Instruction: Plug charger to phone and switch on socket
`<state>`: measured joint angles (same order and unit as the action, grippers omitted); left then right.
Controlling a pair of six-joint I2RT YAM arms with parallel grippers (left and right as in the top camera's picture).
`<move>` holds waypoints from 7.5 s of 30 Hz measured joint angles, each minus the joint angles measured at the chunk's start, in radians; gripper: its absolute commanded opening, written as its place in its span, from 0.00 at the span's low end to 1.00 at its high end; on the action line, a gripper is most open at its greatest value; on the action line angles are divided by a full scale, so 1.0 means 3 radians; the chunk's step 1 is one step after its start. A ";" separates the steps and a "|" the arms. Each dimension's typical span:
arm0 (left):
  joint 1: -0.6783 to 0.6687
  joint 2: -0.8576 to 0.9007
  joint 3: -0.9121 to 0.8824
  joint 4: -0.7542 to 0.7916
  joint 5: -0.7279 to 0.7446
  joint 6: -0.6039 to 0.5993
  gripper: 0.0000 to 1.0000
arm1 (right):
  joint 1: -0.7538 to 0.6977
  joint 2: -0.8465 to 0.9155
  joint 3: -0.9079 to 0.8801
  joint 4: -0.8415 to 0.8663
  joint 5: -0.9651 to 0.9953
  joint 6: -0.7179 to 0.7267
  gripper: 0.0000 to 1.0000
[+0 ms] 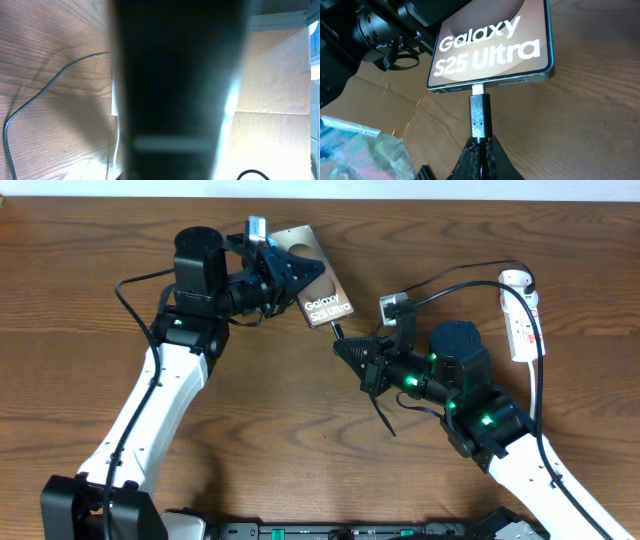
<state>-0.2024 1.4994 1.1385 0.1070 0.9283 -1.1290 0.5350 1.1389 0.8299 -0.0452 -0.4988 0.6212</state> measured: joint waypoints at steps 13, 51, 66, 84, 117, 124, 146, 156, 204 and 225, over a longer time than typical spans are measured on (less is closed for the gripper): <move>-0.0003 0.0000 0.0000 0.0004 0.0005 0.0052 0.07 | 0.0000 0.0000 -0.0001 0.0028 0.0004 0.0045 0.01; 0.0008 0.0000 0.0004 0.0047 0.0212 0.0385 0.07 | 0.0014 0.0000 -0.0051 0.0217 -0.0097 0.0239 0.01; -0.0075 0.0004 0.0011 -0.0018 0.0284 0.0476 0.07 | 0.0015 0.0015 -0.0055 0.0420 -0.0064 0.0317 0.72; -0.0188 0.0003 0.0009 -0.0071 0.0949 0.0842 0.07 | -0.0706 0.0022 -0.0046 0.0362 -0.0912 0.0003 0.70; -0.0451 0.0004 0.0006 0.0020 0.1195 0.1063 0.08 | -0.0863 0.0280 -0.0036 0.0528 -0.2131 -0.0217 0.12; -0.0445 -0.0018 0.0006 0.0072 0.1362 0.1286 0.39 | -0.0890 0.0303 -0.0028 0.0519 -0.2314 -0.0036 0.01; 0.0178 -0.0018 0.0006 0.0031 0.0931 0.1221 0.92 | -0.0924 0.0322 -0.0028 0.0118 -0.1935 -0.0209 0.01; 0.0412 -0.0018 0.0006 0.0028 0.0898 0.1226 0.94 | -0.0927 0.0348 -0.0028 -0.0558 -0.1258 -0.0481 0.01; 0.0411 -0.0018 0.0006 0.0028 0.0898 0.1227 0.95 | -0.0549 0.2712 0.0053 0.0655 -0.0861 -0.0404 0.22; 0.0411 -0.0018 0.0006 0.0028 0.0898 0.1226 0.95 | -0.0478 0.2654 0.0130 0.0726 -0.0858 -0.0435 0.76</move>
<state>-0.0792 1.4940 1.1404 0.1154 1.1976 -0.7612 0.3916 1.9350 0.8688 0.1726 -0.7563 0.4908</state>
